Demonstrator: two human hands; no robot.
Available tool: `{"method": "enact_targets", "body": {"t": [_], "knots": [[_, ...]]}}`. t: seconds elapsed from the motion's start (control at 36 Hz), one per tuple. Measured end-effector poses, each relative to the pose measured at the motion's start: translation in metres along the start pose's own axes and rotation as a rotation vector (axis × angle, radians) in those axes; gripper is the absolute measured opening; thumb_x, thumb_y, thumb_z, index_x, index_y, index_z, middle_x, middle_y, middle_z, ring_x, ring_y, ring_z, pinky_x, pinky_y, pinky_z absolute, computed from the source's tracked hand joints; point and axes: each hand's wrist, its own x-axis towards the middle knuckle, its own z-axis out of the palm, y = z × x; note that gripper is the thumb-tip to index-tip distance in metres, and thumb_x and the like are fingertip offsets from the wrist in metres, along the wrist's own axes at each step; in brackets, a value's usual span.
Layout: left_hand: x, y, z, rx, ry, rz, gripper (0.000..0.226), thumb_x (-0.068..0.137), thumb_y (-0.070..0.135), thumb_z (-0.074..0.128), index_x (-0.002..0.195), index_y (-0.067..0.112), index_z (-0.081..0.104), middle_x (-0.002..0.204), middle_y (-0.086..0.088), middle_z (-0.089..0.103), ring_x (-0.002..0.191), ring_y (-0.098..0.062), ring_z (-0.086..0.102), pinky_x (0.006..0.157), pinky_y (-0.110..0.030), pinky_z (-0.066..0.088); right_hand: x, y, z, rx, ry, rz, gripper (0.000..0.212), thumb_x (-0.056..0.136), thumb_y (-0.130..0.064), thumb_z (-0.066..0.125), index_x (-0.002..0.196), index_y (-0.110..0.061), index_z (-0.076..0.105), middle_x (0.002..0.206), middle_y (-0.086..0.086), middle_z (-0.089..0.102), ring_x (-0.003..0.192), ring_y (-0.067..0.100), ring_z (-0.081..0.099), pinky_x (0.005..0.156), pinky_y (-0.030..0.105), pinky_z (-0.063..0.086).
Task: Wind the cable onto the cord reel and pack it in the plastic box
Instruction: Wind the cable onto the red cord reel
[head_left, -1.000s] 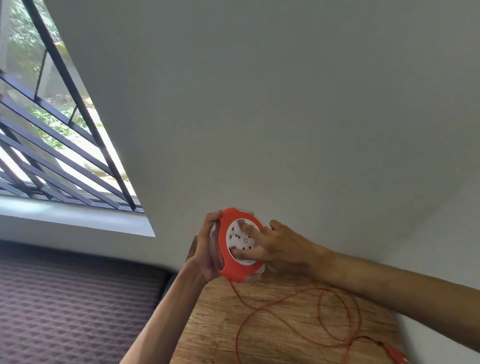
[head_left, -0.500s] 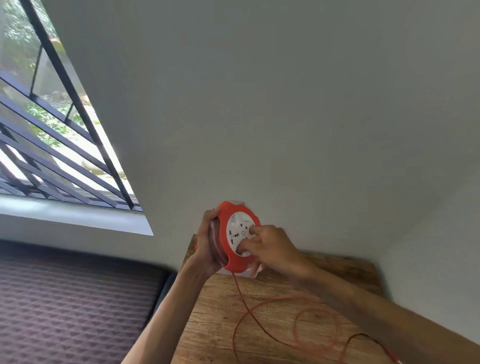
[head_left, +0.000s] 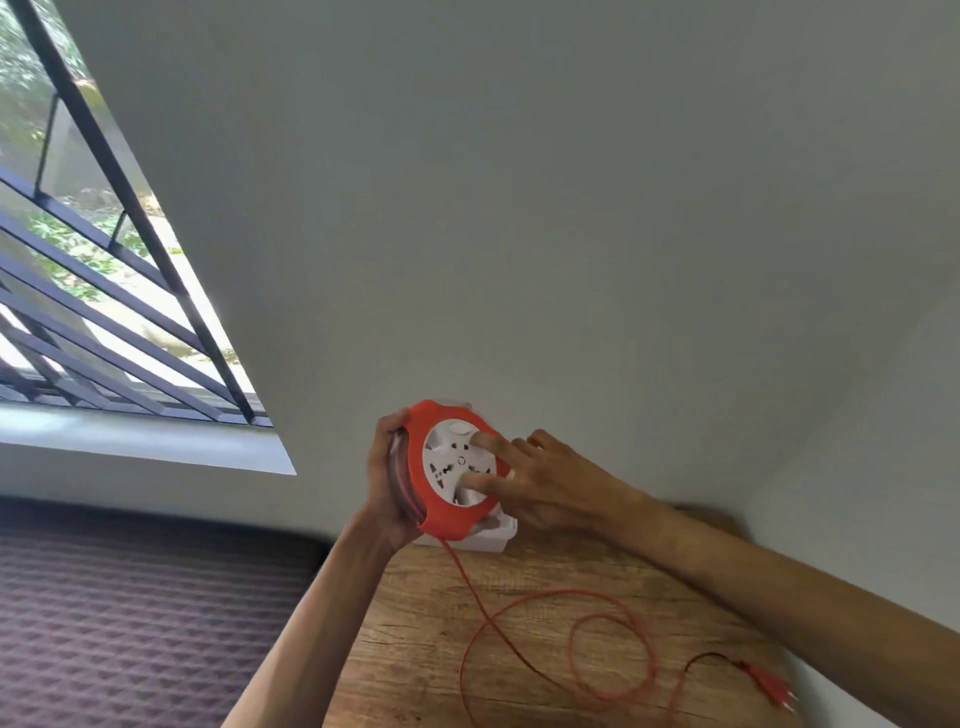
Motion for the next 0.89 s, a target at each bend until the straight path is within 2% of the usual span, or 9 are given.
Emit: {"method": "enact_targets", "body": {"t": [0.08,0.22,0.31,0.5,0.58,0.67,0.78,0.83,0.89], "knots": [[0.001,0.002,0.0,0.059,0.017,-0.012,0.093,0.098,0.069,0.044,0.164,0.004,0.046,0.149,-0.03,0.055,0.127,-0.049,0.058,0.103,-0.056,0.054,0.005,0.002,-0.001,0.007,0.088,-0.043,0.039,0.105,-0.039,0.061,0.142,-0.034,0.049,0.149,0.024,0.048,0.1,0.029,0.062,0.074,0.039,0.055],[0.0,-0.001,0.004,0.093,0.002,-0.045,0.09,0.091,0.071,0.06,0.154,0.006,0.062,0.137,-0.027,0.068,0.115,-0.041,0.071,0.094,-0.054,0.061,0.015,0.005,-0.007,0.034,0.096,-0.064,0.041,0.11,-0.053,0.042,0.143,-0.032,0.053,0.153,0.019,0.043,0.106,0.024,0.057,0.07,0.037,0.056],[0.0,-0.006,0.004,0.036,0.01,-0.056,0.092,0.086,0.072,0.07,0.15,0.006,0.066,0.134,-0.025,0.072,0.113,-0.039,0.074,0.094,-0.052,0.063,0.02,0.007,-0.009,-0.028,0.092,-0.029,0.049,0.109,-0.06,0.04,0.145,-0.029,0.052,0.139,0.015,0.054,0.094,0.026,0.065,0.069,0.037,0.052],[0.002,-0.006,-0.001,0.004,0.014,-0.037,0.08,0.094,0.073,0.058,0.139,0.009,0.074,0.127,-0.022,0.077,0.108,-0.037,0.078,0.087,-0.05,0.066,0.016,-0.006,-0.001,0.104,0.184,0.139,0.062,0.097,-0.052,0.071,0.146,-0.017,0.061,0.137,0.021,0.062,0.08,0.03,0.072,0.066,0.037,0.063],[0.004,-0.009,0.002,0.04,0.03,-0.041,0.076,0.091,0.071,0.063,0.132,0.009,0.078,0.121,-0.022,0.078,0.105,-0.037,0.079,0.084,-0.048,0.066,0.016,-0.005,-0.001,0.186,0.183,0.13,0.073,0.09,-0.053,0.077,0.15,-0.019,0.055,0.151,0.017,0.048,0.084,0.026,0.069,0.069,0.036,0.062],[0.005,-0.013,0.002,0.064,0.074,-0.024,0.074,0.097,0.071,0.054,0.129,0.009,0.079,0.119,-0.022,0.077,0.102,-0.036,0.077,0.082,-0.048,0.066,0.016,-0.004,-0.004,0.141,0.161,0.176,0.074,0.087,-0.056,0.078,0.149,-0.021,0.058,0.144,0.017,0.054,0.095,0.028,0.071,0.073,0.039,0.064],[0.008,-0.013,0.006,0.146,0.098,0.024,0.085,0.086,0.071,0.069,0.14,0.006,0.071,0.124,-0.023,0.075,0.104,-0.036,0.076,0.084,-0.048,0.066,0.021,-0.017,-0.002,0.14,0.257,0.389,0.065,0.082,-0.067,0.074,0.126,-0.019,0.073,0.107,0.008,0.074,0.082,0.024,0.074,0.066,0.036,0.059],[0.012,-0.012,0.01,0.159,0.056,0.063,0.095,0.086,0.068,0.071,0.153,0.002,0.057,0.134,-0.026,0.069,0.114,-0.039,0.072,0.094,-0.051,0.063,0.031,-0.022,-0.001,0.239,0.288,0.702,0.064,0.083,-0.081,0.058,0.096,-0.021,0.077,0.079,-0.005,0.075,0.063,0.013,0.069,0.059,0.025,0.05],[0.016,-0.011,0.015,0.166,0.049,0.107,0.097,0.089,0.066,0.069,0.158,0.0,0.048,0.138,-0.027,0.064,0.119,-0.041,0.068,0.099,-0.052,0.061,0.041,-0.02,-0.003,0.572,0.188,1.1,0.068,0.088,-0.082,0.044,0.07,-0.021,0.07,0.061,-0.008,0.069,0.052,0.007,0.063,0.057,0.024,0.045]]}}
